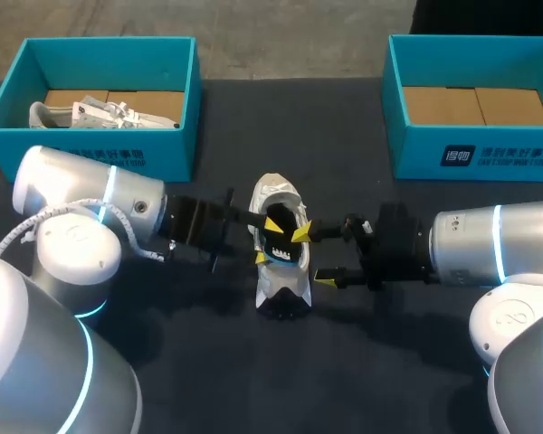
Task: Take the shoe out of the shoebox, open the shoe tongue, remove and reinsert the insole, then place the shoe into the shoebox
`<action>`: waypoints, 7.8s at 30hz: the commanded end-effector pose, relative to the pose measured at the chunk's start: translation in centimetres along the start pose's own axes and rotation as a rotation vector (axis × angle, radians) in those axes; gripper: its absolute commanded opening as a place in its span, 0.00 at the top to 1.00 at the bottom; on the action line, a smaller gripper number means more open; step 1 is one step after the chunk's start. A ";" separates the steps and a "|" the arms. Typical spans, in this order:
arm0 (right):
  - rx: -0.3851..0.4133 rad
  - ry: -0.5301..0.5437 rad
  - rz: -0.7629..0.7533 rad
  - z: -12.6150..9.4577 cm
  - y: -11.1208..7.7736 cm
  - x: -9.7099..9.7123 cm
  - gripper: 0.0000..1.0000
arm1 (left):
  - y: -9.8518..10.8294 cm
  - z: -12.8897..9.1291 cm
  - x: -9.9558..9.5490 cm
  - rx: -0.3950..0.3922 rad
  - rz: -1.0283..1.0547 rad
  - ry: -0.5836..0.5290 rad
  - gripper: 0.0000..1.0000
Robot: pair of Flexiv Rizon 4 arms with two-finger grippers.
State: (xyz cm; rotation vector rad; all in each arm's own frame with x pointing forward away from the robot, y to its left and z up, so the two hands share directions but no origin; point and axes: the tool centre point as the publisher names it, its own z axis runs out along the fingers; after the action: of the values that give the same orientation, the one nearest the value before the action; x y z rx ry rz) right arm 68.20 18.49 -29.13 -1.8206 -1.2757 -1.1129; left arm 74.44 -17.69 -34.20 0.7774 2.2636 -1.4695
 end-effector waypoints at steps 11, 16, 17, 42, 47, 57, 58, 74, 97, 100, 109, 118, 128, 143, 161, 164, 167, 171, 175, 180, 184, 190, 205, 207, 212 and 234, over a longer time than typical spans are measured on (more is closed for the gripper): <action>-0.004 -0.009 0.001 0.2 -0.1 0.2 0.00 | -0.7 -0.3 1.4 -0.004 0.006 0.042 1.00; -0.004 -0.009 0.001 0.2 -0.1 0.2 0.00 | 0.1 0.4 1.1 -0.015 0.039 0.067 1.00; -0.004 -0.009 0.001 0.2 -0.1 0.2 0.00 | 0.4 0.5 1.0 -0.021 0.047 0.072 1.00; -0.004 -0.009 0.001 0.2 -0.1 0.2 0.00 | -0.2 0.1 0.2 -0.006 0.067 0.028 0.60; -0.004 -0.009 0.001 0.2 -0.1 0.2 0.00 | -0.9 -0.4 0.6 -0.003 0.074 0.025 0.61; -0.004 -0.009 0.001 0.2 -0.1 0.2 0.00 | -0.2 0.2 1.3 -0.001 0.050 0.057 1.00; -0.004 -0.009 0.001 0.2 -0.1 0.2 0.00 | 0.0 0.3 1.3 -0.001 0.050 0.064 1.00; -0.004 -0.009 0.001 0.2 -0.1 0.2 0.00 | 0.8 0.8 0.2 -0.006 0.033 0.057 0.52; -0.004 -0.009 0.001 0.2 -0.1 0.2 0.00 | -1.5 -3.1 -2.1 -0.051 0.127 0.128 0.51; -0.004 -0.009 0.001 0.2 -0.1 0.2 0.00 | -1.7 -3.3 -2.4 -0.058 0.152 0.175 0.58; -0.005 -0.012 0.002 -0.3 0.1 -0.1 0.00 | -1.5 -3.3 -1.8 -0.089 0.214 0.385 0.94; -0.046 -0.078 -0.050 -3.6 1.6 0.1 0.00 | -1.6 -2.6 -2.1 -0.091 0.289 0.550 1.00; -0.098 -0.140 -0.113 -8.1 2.4 1.6 0.00 | -1.7 -1.8 -1.9 -0.083 0.378 0.776 1.00; -0.072 -0.262 -0.165 -13.9 2.0 2.5 0.00 | -2.2 -0.6 -1.6 -0.023 0.481 0.960 1.00; -0.134 -0.318 -0.153 -16.8 2.0 2.5 0.00 | -2.3 -0.7 -1.7 -0.010 0.489 0.909 1.00; -0.134 -0.318 -0.153 -16.8 2.0 2.5 0.00 | -2.3 -0.7 -1.7 -0.010 0.489 0.909 1.00; -0.134 -0.318 -0.153 -16.8 2.0 2.5 0.00 | -2.3 -0.7 -1.7 -0.010 0.489 0.909 1.00; -0.134 -0.318 -0.153 -16.8 2.0 2.5 0.00 | -2.3 -0.7 -1.7 -0.010 0.489 0.909 1.00; -0.134 -0.318 -0.153 -16.8 2.0 2.5 0.00 | -2.3 -0.7 -1.7 -0.010 0.489 0.909 1.00; -0.134 -0.318 -0.153 -16.8 2.0 2.5 0.00 | -2.3 -0.7 -1.7 -0.010 0.489 0.909 1.00; -0.134 -0.318 -0.153 -16.8 2.0 2.5 0.00 | -2.1 -0.6 -1.3 -0.098 0.504 0.959 1.00; -0.134 -0.318 -0.153 -16.8 2.0 2.5 0.00 | -1.8 0.5 -0.5 -0.180 0.556 1.041 1.00; -0.134 -0.318 -0.153 -16.8 2.0 2.5 0.00 | -0.3 1.6 0.4 -0.306 0.657 1.096 1.00; -0.134 -0.318 -0.153 -16.8 2.0 2.5 0.00 | -0.1 1.5 0.5 -0.313 0.683 1.101 1.00; -0.134 -0.318 -0.153 -16.8 2.0 2.5 0.00 | 1.1 1.4 0.6 -0.342 0.722 1.124 1.00; -0.134 -0.318 -0.153 -16.8 2.0 2.5 0.00 | 4.8 4.2 3.0 -0.428 0.754 1.123 1.00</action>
State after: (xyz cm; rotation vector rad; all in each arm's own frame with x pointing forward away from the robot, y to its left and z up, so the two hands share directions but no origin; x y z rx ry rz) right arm 66.11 4.39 -19.70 -2.0868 -1.5789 -1.0364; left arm 74.63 -18.70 -40.26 2.3236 2.2553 -0.1218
